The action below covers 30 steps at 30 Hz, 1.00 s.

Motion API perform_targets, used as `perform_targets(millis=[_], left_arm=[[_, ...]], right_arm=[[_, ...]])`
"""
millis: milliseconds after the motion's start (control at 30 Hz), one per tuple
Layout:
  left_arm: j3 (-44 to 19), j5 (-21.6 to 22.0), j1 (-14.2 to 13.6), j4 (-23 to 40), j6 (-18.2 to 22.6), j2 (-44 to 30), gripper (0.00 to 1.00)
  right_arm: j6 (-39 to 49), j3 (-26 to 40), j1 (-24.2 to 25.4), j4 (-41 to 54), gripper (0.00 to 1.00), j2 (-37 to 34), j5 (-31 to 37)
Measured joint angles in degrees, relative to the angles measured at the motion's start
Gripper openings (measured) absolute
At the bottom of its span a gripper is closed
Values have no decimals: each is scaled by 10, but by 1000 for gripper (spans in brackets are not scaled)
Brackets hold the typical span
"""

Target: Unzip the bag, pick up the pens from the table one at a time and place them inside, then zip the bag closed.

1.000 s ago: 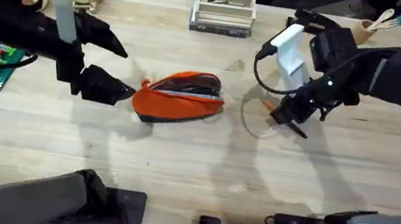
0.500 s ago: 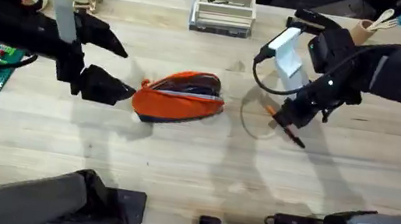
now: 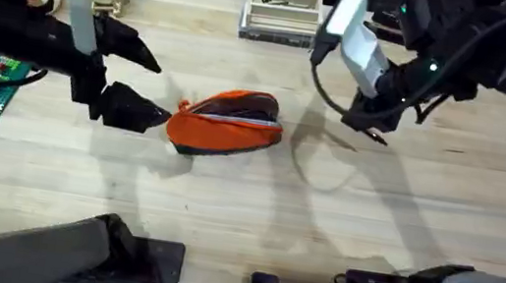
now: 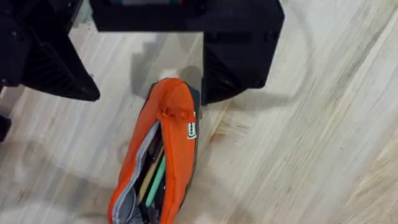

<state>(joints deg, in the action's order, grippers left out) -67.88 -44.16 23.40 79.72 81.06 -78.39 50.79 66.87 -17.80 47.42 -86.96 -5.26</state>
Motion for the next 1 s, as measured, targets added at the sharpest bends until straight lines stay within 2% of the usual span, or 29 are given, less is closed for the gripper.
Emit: perform_targets(millis=[367,700,1000], left_arm=[[0,0,0,0,0,0,993],[0,0,0,0,0,0,993],[0,0,0,0,0,0,993]], right_arm=[[124,19,-117,-16,35,14,-47],[144,19,-196,-102,35,12,-53],[132,19,-242,-171,35,-43,-55]])
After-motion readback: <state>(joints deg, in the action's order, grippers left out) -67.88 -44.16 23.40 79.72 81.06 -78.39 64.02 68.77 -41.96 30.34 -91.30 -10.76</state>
